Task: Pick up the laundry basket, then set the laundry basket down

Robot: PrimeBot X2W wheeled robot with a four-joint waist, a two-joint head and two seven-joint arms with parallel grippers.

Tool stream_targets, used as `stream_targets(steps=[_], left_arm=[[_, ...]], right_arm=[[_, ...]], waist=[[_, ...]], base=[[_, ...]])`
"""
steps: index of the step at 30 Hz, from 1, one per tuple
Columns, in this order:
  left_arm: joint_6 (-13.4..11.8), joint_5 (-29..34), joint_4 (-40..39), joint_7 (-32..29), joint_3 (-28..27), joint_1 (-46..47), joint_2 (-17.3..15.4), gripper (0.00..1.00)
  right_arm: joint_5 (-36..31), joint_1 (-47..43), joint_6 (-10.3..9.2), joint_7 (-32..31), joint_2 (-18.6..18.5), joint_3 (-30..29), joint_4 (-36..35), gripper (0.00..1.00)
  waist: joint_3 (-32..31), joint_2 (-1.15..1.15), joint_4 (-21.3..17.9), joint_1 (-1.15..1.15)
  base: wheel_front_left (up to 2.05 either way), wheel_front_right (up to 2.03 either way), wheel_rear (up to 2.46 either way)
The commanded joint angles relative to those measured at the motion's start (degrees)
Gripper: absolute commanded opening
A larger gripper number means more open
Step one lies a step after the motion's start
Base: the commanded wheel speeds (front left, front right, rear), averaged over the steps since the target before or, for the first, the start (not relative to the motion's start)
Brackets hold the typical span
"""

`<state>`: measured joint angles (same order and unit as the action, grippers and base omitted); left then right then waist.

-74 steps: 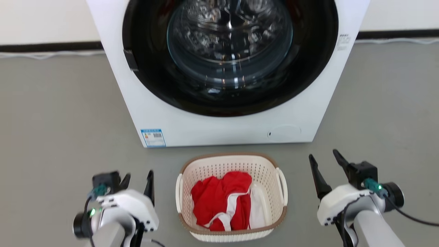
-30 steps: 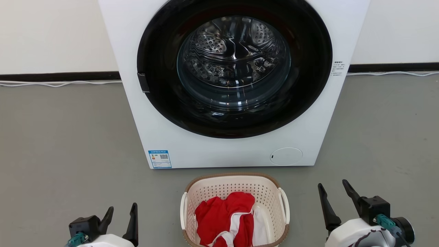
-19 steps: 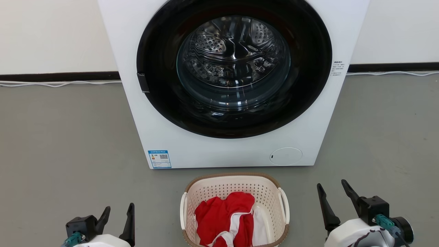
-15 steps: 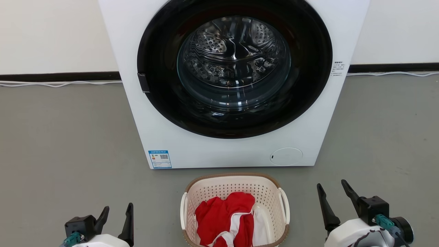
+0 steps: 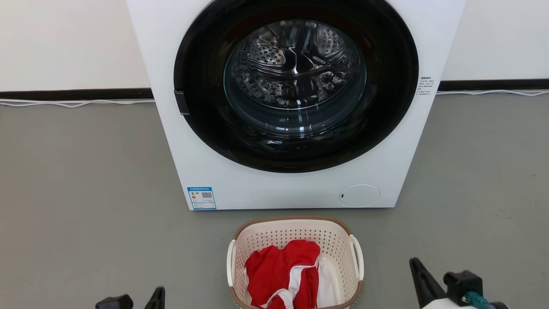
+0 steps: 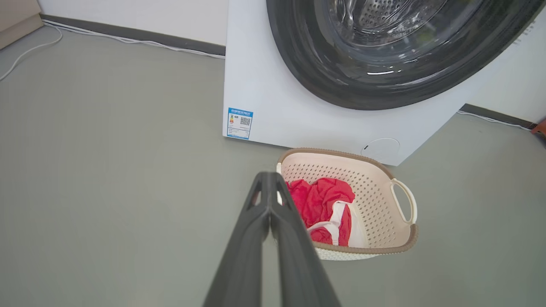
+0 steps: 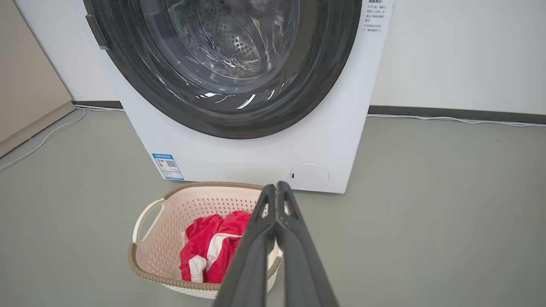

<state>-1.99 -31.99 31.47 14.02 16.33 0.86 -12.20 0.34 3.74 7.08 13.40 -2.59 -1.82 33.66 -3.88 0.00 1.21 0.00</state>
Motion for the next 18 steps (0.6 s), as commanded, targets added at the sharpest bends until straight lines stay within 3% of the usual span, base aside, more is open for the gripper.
stream_targets(steps=[1, 5, 9, 18], left_arm=[[0.2, -1.2, -1.3, -0.4, -0.8, 1.9, -0.7, 0.0], [0.5, -3.1, -1.9, -1.1, -1.6, 1.9, -0.3, 0.0], [0.8, -5.0, -2.4, -1.8, -2.3, 2.0, 0.0, 0.0], [1.5, -9.4, -3.7, -3.2, -3.9, 2.3, 0.7, 0.0]], right_arm=[[1.7, 2.2, 0.01, -0.7, -0.2, -0.6, -1.2, 0.0], [4.8, 2.2, 0.02, -1.5, -0.2, -0.8, -1.9, 0.0], [7.8, 2.0, 0.04, -2.0, -0.2, -0.7, -2.6, 0.0], [14.5, 1.9, 0.07, -3.2, -0.2, -0.8, -4.2, 0.0]], waist=[[0.0, 0.0, 0.0, 0.02], [0.1, 0.0, -0.1, 0.13], [0.3, 0.0, -0.1, 0.01], [0.6, 0.0, -0.2, 0.0]], base=[[0.0, 0.0, 0.0], [0.0, 0.0, 0.0], [0.0, 0.0, 0.0], [0.0, 0.0, 0.0]])
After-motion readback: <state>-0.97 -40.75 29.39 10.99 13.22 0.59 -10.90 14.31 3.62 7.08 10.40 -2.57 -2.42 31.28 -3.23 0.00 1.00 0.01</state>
